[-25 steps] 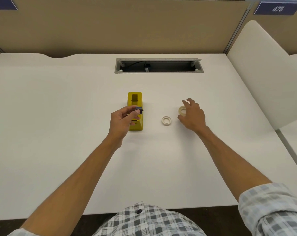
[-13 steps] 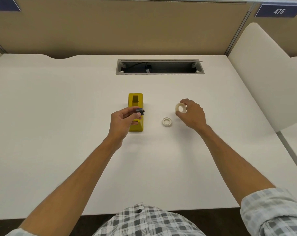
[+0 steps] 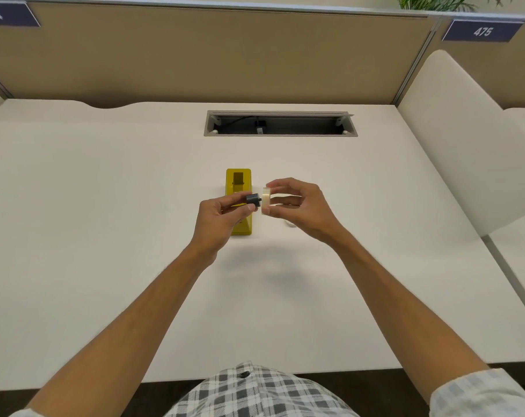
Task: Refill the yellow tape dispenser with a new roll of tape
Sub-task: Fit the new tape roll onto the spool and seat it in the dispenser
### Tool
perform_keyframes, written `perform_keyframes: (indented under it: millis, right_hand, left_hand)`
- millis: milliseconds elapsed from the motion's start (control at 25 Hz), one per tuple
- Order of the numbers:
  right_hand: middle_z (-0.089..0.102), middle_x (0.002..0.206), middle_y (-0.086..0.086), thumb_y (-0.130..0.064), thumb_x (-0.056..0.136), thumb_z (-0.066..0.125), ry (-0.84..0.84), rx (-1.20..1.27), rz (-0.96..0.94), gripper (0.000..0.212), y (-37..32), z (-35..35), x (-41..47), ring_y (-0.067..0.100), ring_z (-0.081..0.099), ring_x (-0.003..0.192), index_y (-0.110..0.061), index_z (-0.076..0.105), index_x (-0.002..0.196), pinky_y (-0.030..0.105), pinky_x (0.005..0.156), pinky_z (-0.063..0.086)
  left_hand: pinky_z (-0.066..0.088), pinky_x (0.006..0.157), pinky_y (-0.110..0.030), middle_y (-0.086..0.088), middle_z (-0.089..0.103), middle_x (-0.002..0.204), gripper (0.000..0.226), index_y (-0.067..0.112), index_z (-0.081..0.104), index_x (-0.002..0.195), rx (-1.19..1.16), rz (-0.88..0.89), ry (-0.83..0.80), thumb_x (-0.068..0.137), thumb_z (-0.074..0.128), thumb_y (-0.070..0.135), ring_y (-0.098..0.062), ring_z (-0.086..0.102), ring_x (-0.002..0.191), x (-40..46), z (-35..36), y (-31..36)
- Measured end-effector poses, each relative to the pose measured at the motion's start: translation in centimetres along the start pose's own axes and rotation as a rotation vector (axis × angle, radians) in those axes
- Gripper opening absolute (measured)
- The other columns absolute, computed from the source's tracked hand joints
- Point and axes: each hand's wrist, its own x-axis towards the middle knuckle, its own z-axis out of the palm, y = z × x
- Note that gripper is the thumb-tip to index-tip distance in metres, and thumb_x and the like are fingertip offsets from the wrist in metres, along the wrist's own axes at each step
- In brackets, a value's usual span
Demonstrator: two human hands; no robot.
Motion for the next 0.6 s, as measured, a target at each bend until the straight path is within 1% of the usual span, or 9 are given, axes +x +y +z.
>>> perform_keyframes:
  millis: [80,240,320,520,600]
  right_hand:
    - [0.073,0.108,-0.007,-0.028,0.072,0.086,-0.032,0.015,0.0,0.045,-0.27,0.23,-0.03,0.012,0.073,0.094,-0.023,0.069,0.114,0.019,0.076,0.057]
    - [0.073,0.111,-0.007,-0.027,0.073,0.085,-0.049,0.023,-0.002,0.046,-0.54,0.38,0.03,0.013,0.073,0.097,-0.021,0.069,0.117,0.021,0.078,0.058]
    - [0.072,0.112,-0.006,-0.026,0.074,0.084,-0.055,0.029,-0.002,0.046,-0.64,0.34,0.07,0.012,0.073,0.098,-0.022,0.068,0.117,0.02,0.077,0.057]
    - [0.072,0.113,-0.007,-0.023,0.074,0.084,-0.068,0.022,-0.003,0.046,-0.8,0.39,0.11,0.009,0.072,0.1,-0.023,0.068,0.118,0.017,0.078,0.056]
    - [0.072,0.112,-0.008,-0.022,0.075,0.084,-0.071,0.018,0.003,0.046,-0.88,0.43,0.08,0.008,0.071,0.1,-0.022,0.068,0.118,0.015,0.077,0.055]
  left_hand:
    - [0.052,0.093,-0.032,-0.002,0.075,0.104,0.028,0.019,0.073,0.11,0.004,0.005,-0.008,0.083,0.072,0.011,-0.017,0.068,0.102,-0.07,0.09,0.05]
    - [0.051,0.095,-0.034,0.0,0.075,0.106,0.028,0.019,0.073,0.111,0.023,0.013,-0.012,0.084,0.072,0.013,-0.019,0.068,0.105,-0.12,0.07,0.13]
    - [0.051,0.096,-0.034,-0.001,0.075,0.106,0.029,0.019,0.073,0.112,0.024,0.011,-0.021,0.084,0.071,0.013,-0.019,0.067,0.106,-0.12,-0.04,0.13]
    - [0.049,0.089,-0.025,0.001,0.076,0.101,0.029,0.021,0.072,0.112,0.067,0.045,-0.043,0.084,0.071,0.012,-0.011,0.069,0.101,-0.31,-0.08,0.17]
    - [0.049,0.087,-0.024,0.001,0.076,0.1,0.029,0.024,0.073,0.11,0.065,0.059,-0.052,0.084,0.071,0.011,-0.01,0.069,0.099,-0.36,-0.02,0.23]
